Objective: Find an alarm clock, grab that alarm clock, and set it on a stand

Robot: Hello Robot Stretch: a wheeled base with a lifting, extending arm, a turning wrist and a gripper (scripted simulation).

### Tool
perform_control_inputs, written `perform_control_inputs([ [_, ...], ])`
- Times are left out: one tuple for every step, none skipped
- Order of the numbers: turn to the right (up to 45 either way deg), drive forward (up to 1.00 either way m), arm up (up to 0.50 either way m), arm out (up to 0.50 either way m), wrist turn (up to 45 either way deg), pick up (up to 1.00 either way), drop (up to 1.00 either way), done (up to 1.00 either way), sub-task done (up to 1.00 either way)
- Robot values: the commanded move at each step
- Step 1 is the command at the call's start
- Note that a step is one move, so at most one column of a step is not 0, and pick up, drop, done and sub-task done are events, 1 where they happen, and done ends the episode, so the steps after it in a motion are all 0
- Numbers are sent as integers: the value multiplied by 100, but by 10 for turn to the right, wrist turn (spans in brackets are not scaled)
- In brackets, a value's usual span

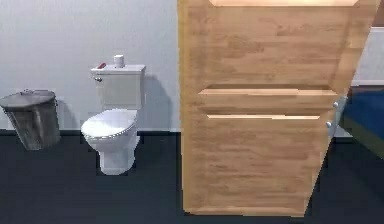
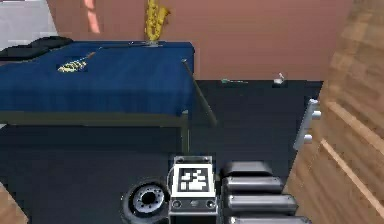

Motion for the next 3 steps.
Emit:
perform_control_inputs([
  [-450, 0, 0, 0, 0, 0, 0, 0, 0],
  [-240, 0, 0, 0, 0, 0, 0, 0, 0],
  [0, 45, 0, 0, 0, 0, 0, 0, 0],
])
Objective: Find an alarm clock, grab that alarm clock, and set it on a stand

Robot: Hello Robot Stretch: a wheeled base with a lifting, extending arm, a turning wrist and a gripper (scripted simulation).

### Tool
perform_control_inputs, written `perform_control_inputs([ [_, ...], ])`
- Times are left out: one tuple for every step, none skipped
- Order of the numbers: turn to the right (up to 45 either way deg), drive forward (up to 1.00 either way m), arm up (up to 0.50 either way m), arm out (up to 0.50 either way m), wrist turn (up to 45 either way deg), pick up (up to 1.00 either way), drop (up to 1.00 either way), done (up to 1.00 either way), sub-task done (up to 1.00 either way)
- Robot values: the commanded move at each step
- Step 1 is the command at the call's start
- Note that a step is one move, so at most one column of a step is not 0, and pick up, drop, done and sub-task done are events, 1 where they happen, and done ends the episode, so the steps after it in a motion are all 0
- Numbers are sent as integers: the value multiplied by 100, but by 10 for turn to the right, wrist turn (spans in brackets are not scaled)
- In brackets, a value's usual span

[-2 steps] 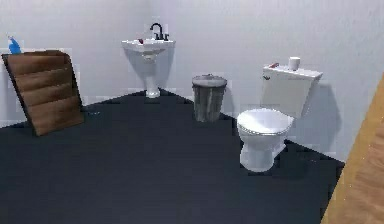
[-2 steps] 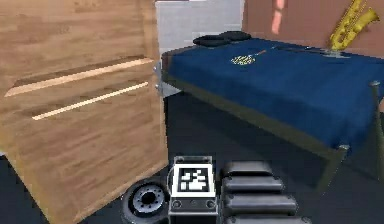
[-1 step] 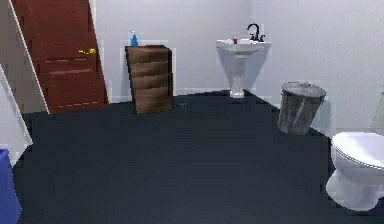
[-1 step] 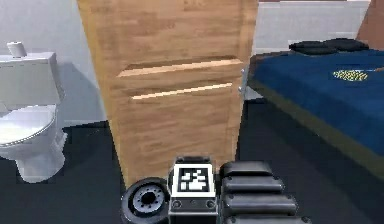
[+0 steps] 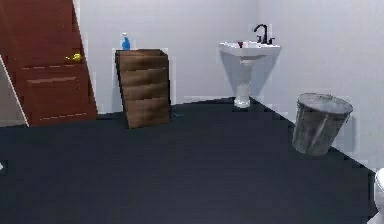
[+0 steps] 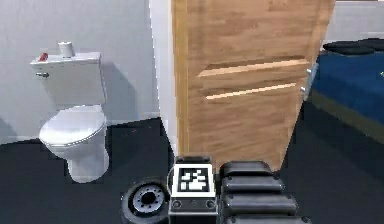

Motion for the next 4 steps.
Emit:
perform_control_inputs([
  [-330, 0, 0, 0, 0, 0, 0, 0, 0],
  [0, 100, 0, 0, 0, 0, 0, 0, 0],
  [0, 100, 0, 0, 0, 0, 0, 0, 0],
  [-60, 0, 0, 0, 0, 0, 0, 0, 0],
])
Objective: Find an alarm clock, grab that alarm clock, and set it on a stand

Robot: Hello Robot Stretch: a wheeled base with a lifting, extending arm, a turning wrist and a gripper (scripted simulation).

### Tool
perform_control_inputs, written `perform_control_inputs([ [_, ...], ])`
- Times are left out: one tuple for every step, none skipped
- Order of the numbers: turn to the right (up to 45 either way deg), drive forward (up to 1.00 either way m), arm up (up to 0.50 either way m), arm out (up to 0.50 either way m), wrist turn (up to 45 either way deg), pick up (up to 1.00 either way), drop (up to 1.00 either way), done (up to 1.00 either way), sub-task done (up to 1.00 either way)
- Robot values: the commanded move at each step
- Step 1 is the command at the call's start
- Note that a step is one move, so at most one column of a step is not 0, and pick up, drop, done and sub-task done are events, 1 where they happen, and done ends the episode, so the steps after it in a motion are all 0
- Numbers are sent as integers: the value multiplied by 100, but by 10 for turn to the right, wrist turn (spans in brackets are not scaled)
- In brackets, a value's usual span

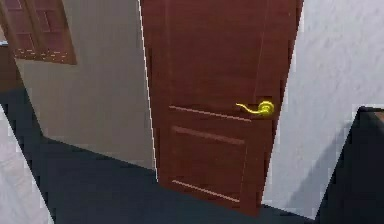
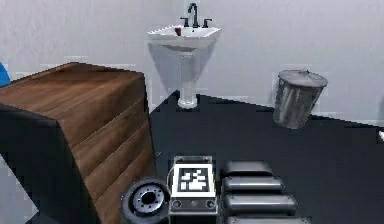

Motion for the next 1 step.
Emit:
perform_control_inputs([
  [0, 50, 0, 0, 0, 0, 0, 0, 0],
])
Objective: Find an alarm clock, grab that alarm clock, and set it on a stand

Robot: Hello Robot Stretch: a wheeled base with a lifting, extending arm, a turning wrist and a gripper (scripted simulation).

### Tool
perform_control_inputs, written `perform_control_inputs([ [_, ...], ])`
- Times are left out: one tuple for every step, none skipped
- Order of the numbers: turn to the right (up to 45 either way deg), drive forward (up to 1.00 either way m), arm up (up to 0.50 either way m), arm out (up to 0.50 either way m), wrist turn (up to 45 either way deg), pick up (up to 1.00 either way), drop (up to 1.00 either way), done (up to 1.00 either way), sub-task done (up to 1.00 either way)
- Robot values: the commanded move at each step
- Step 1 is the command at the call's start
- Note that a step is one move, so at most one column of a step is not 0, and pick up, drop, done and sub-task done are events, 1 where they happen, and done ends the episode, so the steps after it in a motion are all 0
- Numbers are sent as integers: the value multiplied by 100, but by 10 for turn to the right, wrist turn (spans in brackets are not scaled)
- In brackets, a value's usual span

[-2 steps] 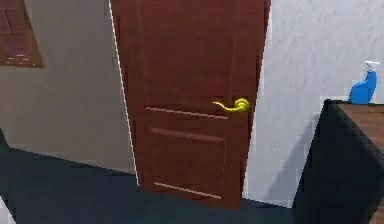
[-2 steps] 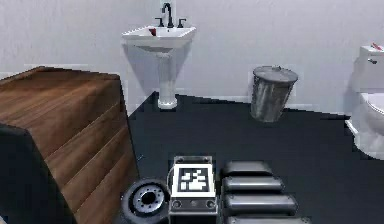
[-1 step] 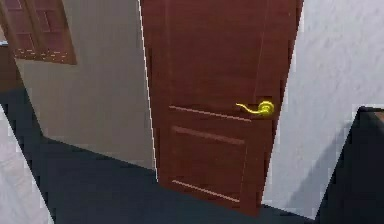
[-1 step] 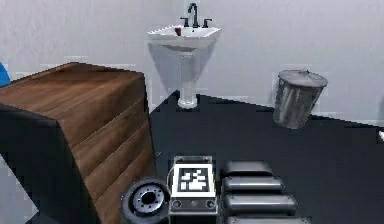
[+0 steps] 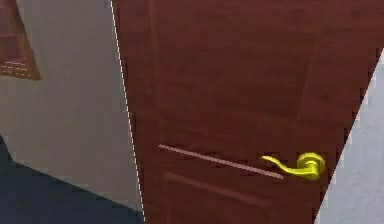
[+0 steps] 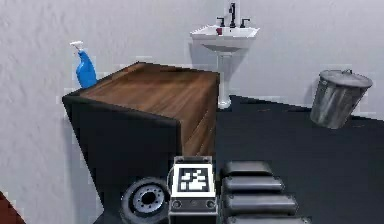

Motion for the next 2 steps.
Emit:
perform_control_inputs([
  [-390, 0, 0, 0, 0, 0, 0, 0, 0],
  [0, 65, 0, 0, 0, 0, 0, 0, 0],
])
